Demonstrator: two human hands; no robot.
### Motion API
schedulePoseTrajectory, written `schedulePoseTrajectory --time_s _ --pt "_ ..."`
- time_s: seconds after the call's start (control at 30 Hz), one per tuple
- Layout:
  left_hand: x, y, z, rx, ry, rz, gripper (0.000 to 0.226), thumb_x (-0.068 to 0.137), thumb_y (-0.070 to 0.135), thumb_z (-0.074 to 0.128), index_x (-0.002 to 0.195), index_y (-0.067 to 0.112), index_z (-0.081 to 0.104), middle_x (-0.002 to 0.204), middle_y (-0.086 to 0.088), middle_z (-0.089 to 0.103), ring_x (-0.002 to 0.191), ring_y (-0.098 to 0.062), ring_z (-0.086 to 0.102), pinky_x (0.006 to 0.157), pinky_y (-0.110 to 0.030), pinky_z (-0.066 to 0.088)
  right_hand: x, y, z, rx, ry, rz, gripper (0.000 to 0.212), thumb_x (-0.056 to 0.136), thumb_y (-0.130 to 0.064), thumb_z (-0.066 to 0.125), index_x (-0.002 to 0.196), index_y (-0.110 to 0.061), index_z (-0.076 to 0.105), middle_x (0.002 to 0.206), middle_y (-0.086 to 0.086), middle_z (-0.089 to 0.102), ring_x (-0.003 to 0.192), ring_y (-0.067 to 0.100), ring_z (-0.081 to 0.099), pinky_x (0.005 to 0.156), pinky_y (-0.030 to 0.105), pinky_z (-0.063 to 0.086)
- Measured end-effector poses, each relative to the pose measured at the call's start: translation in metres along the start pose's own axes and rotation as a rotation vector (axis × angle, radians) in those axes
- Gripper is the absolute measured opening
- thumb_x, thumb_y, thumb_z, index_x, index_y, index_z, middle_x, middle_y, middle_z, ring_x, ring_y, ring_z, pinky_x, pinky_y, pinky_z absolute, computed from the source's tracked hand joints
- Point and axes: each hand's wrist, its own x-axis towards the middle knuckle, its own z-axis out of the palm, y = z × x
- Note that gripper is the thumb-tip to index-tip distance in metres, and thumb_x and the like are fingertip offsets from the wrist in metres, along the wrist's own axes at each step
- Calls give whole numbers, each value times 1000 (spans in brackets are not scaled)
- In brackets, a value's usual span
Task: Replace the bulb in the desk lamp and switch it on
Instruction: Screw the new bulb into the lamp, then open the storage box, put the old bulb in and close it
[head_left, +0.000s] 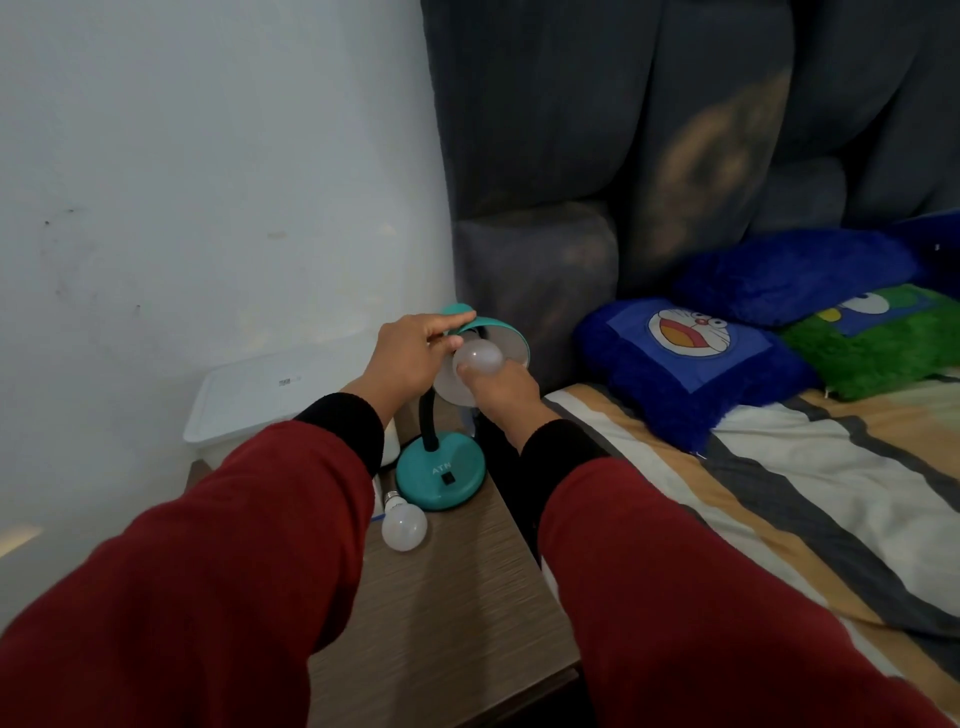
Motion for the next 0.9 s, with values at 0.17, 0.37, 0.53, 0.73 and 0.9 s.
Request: schedulePoseTrajectory --time_s 0.17,0.37,0.53,0.73,0.9 --pt "-5 -4 -4 146 -47 -43 53 96 22 51 146 20 33 147 -8 42 133 -23 44 110 -26 28 -8 -12 -8 -257 -8 -25 59 92 -27 57 140 1 38 141 18 45 128 28 47 100 28 40" --pt "-16 -21 -22 428 -148 -240 52 98 31 44 145 12 34 147 -11 42 136 -26 38 112 -30 24 -26 -24 -18 -609 -7 -159 45 96 -21 48 137 -2 43 139 17 49 129 31 46 103 31 38" --pt "-33 -42 -47 615 -264 -432 55 95 41 44 138 7 43 143 -13 44 130 -27 45 105 -32 37 -43 -36 -16 -832 -89 -186 54 93 -22 53 142 -8 36 141 15 48 128 32 48 104 35 40" --pt "-64 -55 -87 740 -283 -491 43 91 36 53 121 5 56 127 -11 55 114 -28 55 89 -31 46 -66 -63 -8 -1015 -170 -204 66 83 -26 67 139 -5 40 139 11 49 125 30 51 100 34 42" --pt "-84 -59 -129 784 -221 -588 40 90 30 57 124 8 55 125 -10 54 112 -26 57 83 -31 46 -84 -88 4 -1196 -195 -357 40 85 -35 66 116 -10 62 126 7 62 114 28 59 79 28 41"
